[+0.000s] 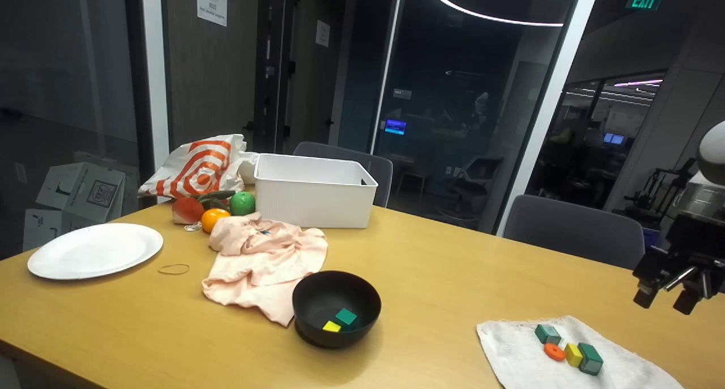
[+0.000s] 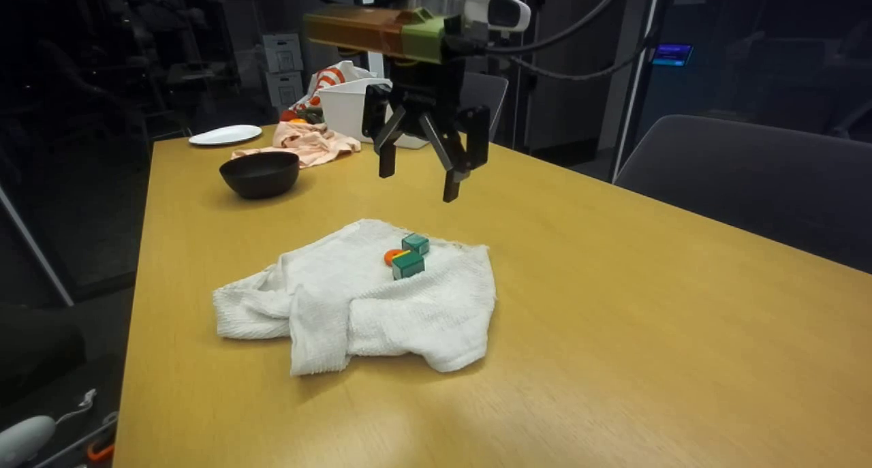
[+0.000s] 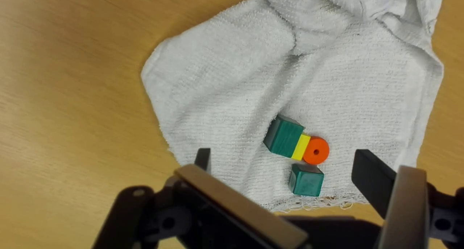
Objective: Unfold the white towel on the table
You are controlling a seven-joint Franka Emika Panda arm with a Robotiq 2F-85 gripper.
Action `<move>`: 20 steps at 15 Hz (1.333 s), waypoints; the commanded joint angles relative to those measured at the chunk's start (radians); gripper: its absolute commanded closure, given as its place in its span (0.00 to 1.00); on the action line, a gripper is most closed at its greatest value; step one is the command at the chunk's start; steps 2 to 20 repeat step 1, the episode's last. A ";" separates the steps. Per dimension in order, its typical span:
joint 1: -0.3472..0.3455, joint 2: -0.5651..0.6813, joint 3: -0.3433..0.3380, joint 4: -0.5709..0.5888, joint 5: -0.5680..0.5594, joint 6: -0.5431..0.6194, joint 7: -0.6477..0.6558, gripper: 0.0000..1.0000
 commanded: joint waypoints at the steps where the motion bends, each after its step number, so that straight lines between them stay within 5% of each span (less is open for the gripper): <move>1: -0.002 0.004 0.002 0.001 0.000 -0.002 0.000 0.00; 20: -0.002 0.004 0.002 0.001 0.000 -0.002 0.000 0.00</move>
